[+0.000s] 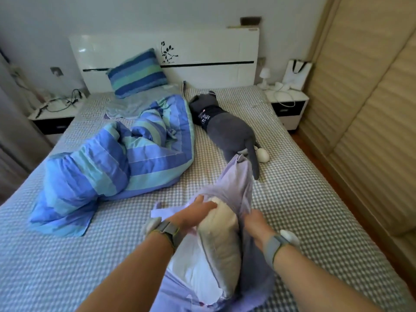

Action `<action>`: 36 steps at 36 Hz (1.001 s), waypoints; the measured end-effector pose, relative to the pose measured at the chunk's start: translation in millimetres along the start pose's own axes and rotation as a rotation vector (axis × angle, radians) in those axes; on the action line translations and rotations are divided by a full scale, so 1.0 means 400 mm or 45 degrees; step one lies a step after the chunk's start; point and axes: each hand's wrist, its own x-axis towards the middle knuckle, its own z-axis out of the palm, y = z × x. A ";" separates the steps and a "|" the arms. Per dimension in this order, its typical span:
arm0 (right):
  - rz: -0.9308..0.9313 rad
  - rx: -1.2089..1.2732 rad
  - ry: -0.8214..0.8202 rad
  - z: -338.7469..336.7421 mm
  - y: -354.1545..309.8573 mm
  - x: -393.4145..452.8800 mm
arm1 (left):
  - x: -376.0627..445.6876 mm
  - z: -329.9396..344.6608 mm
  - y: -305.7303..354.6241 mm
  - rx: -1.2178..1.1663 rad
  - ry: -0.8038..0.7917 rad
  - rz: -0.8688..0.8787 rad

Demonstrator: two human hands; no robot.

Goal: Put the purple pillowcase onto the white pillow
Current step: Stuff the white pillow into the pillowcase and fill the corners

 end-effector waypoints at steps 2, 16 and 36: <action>-0.053 0.001 0.065 -0.010 -0.034 -0.010 | -0.003 -0.015 0.012 -0.092 -0.036 0.002; -0.593 0.464 0.146 -0.124 -0.371 -0.073 | -0.072 -0.188 0.137 -0.450 -0.028 0.635; -0.778 0.054 -0.105 -0.212 -0.515 -0.149 | -0.141 -0.285 0.331 -0.271 0.391 0.941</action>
